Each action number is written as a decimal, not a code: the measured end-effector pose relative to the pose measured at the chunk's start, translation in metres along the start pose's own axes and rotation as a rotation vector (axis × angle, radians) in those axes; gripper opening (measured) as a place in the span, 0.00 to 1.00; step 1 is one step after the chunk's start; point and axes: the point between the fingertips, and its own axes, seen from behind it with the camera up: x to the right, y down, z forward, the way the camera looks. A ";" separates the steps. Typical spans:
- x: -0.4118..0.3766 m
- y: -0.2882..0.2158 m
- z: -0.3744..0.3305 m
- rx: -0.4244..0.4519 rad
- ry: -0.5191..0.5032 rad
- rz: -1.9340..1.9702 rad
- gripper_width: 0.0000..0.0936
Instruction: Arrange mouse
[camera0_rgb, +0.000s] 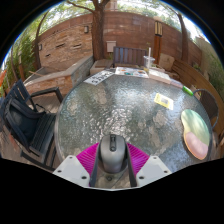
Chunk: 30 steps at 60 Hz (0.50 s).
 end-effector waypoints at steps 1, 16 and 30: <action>0.000 0.000 0.000 0.000 -0.002 -0.005 0.49; -0.008 -0.041 -0.031 0.074 -0.129 -0.063 0.37; 0.100 -0.202 -0.139 0.394 -0.184 0.011 0.37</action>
